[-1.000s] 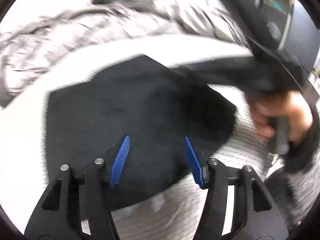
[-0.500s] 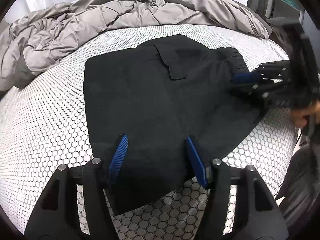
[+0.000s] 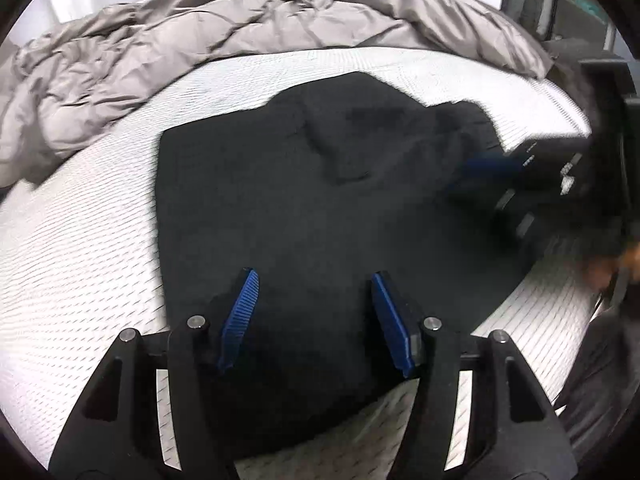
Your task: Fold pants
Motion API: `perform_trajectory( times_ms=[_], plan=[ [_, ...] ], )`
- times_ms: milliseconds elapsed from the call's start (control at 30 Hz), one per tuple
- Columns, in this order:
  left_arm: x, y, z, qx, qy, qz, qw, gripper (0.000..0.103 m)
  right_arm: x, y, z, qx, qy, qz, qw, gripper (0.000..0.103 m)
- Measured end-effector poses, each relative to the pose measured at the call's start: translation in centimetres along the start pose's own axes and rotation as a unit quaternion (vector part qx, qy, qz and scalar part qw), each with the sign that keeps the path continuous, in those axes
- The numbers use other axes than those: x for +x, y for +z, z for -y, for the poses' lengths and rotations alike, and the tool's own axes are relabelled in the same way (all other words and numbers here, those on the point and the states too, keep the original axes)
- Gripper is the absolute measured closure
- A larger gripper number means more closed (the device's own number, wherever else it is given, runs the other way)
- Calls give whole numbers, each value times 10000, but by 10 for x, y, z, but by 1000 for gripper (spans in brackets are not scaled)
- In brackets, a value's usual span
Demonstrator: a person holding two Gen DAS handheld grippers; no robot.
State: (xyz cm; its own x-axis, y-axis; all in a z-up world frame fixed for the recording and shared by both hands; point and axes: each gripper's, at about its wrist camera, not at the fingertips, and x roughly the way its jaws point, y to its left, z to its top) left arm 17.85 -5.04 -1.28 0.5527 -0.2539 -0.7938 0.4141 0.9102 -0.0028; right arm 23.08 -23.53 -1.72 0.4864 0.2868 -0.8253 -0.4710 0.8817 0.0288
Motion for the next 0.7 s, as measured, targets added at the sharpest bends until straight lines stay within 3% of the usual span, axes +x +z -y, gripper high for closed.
perform_trajectory(
  times_ms=[33,67,133,200,300,400,500,567,633,700],
  plan=[
    [-3,-4,-6,-81,-56,23,9999,46,-7,-4,6,-52,-313,59,9995,64],
    [-5,-6,-13,-217,-64,25,9997,46,-15,-8,14,-38,-339,199,9992,65],
    [-8,-4,-21,-412,-8,45,9991,49,-23,-12,30,275,96,372,9989,65],
    [-6,8,-26,-594,-94,162,9981,49,-26,-8,31,488,144,416,9978,64],
    [7,33,-26,-717,-123,166,9972,49,-22,6,13,353,285,387,9982,64],
    [35,49,-32,-819,-88,-89,9966,49,-6,24,-8,186,389,283,9987,63],
    [33,47,-41,-805,-167,-50,9966,49,17,27,-11,-44,333,-107,9994,63],
    [29,37,-51,-756,256,-66,9968,49,9,17,1,-69,210,-75,9997,63],
    [21,25,-65,-942,275,-39,9952,49,-11,5,27,116,-34,61,9999,66],
    [12,12,-83,-1362,183,-43,9905,49,-32,-9,52,555,507,319,9967,62]
  ],
)
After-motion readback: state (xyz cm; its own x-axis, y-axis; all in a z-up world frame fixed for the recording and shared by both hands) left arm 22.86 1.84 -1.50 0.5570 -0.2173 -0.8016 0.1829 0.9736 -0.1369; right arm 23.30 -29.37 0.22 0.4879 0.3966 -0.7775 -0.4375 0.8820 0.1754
